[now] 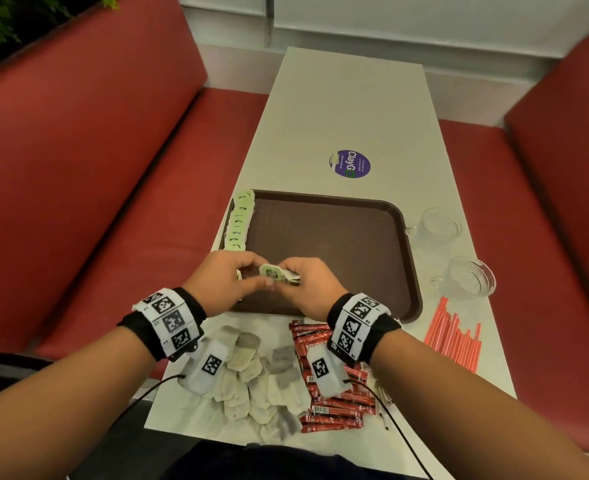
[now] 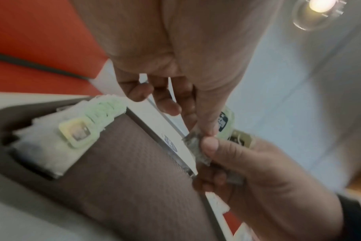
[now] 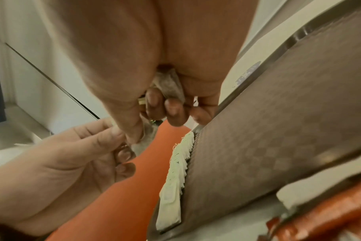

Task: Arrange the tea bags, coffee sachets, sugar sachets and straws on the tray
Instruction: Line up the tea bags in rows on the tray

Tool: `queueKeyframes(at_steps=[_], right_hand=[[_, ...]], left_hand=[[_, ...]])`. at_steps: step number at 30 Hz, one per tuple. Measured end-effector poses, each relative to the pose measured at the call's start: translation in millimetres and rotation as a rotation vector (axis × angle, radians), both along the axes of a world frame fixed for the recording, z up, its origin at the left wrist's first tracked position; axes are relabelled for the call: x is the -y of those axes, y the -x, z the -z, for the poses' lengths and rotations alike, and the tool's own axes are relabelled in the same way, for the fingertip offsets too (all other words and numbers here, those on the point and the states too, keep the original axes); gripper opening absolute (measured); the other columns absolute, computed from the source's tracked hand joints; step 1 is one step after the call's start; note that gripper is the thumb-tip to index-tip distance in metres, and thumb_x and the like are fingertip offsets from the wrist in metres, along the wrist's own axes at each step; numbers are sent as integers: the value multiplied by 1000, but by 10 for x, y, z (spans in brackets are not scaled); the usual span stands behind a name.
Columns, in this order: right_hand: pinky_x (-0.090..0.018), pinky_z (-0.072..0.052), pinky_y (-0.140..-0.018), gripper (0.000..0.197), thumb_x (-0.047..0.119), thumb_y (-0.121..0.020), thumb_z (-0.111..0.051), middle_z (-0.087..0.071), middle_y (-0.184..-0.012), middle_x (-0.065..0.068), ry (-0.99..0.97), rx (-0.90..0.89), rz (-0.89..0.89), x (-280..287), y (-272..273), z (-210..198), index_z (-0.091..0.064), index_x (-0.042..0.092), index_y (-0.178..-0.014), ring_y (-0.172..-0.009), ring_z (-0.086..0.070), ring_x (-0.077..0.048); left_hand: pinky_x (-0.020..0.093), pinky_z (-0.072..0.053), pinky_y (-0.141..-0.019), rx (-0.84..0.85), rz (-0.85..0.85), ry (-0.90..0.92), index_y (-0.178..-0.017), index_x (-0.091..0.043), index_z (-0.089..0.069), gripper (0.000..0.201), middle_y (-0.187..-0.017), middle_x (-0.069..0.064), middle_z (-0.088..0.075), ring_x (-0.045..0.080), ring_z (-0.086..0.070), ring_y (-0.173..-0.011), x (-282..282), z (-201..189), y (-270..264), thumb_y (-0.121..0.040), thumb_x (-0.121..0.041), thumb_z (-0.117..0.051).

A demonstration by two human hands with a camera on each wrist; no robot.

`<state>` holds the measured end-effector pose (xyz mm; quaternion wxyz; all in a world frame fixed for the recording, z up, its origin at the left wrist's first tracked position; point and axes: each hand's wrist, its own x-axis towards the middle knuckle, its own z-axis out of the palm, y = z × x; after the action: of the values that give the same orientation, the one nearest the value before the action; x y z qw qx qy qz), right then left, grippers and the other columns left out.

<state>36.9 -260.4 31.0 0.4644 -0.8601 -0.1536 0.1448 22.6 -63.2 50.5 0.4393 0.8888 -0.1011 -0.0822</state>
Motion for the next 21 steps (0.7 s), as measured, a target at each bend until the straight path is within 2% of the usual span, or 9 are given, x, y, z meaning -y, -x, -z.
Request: queueKeyframes(at_steps=[2, 4, 6, 9, 12, 14, 17, 21], right_hand=[[-26, -44, -55, 11, 27, -91, -69, -62, -73, 7, 5, 8, 20, 4, -84, 25, -60, 27, -86, -58, -52, -6], [-28, -48, -58, 15, 24, -93, -66, -64, -83, 4, -6, -7, 60, 12, -164, 29, -54, 24, -101, -63, -56, -9], [-28, -46, -57, 20, 14, -94, -59, -60, -80, 2, -57, -55, 105, 19, -244, 16, -46, 18, -109, -59, -52, -11], [-28, -38, -49, 18, 5, -93, -50, -46, -70, 0, -143, -143, 158, 32, -354, -6, -38, 18, -99, -51, -41, -13], [-37, -37, -58, 19, 14, -91, -48, -41, -71, -1, -200, -186, 221, 16, -470, 43, -37, 27, -84, -62, -38, -18], [-42, -35, -63, 18, 23, -87, -47, -42, -71, 0, -225, -207, 244, -3, -540, 62, -39, 33, -75, -66, -37, -19], [-40, -37, -63, 7, 26, -84, -43, -45, -70, 3, -175, -192, 201, 16, -614, 63, -40, 27, -77, -66, -40, -19], [-39, -38, -63, 7, 26, -83, -43, -46, -66, 6, -173, -199, 174, 27, -685, 103, -43, 24, -76, -64, -41, -18]], left_hand=[[23, -48, -67, -34, -37, 55, -83, -31, -74, 8, -74, -6, -70, 5, -57, -65, 23, 22, -129, -84, -24, -78], [19, -47, -65, -32, -107, 60, -80, -30, -72, 11, -70, -8, -66, 2, -54, -62, -2, 72, -348, -87, -21, -75], [24, -49, -64, -18, -192, 1, -79, -24, -71, 10, -68, -6, -64, 5, -52, -60, -50, 121, -650, -88, -26, -74], [31, -53, -76, -2, -287, -160, -86, -20, -74, 13, -79, -4, -69, 16, -62, -75, -124, 241, -1140, -87, -33, -74], [34, -53, -86, -16, -303, -319, -97, -16, -75, 18, -92, 4, -73, 24, -66, -90, -115, 352, -1606, -90, -32, -71], [34, -53, -87, -36, -291, -406, -102, -18, -74, 19, -99, 4, -72, 25, -65, -94, -84, 409, -1864, -90, -33, -71], [36, -54, -88, -88, -296, -482, -98, -22, -75, 17, -103, 3, -73, 26, -65, -95, -51, 481, -2147, -86, -33, -74], [42, -55, -90, -129, -275, -556, -104, -29, -73, 25, -107, 1, -72, 28, -66, -98, -14, 547, -2325, -80, -32, -78]])
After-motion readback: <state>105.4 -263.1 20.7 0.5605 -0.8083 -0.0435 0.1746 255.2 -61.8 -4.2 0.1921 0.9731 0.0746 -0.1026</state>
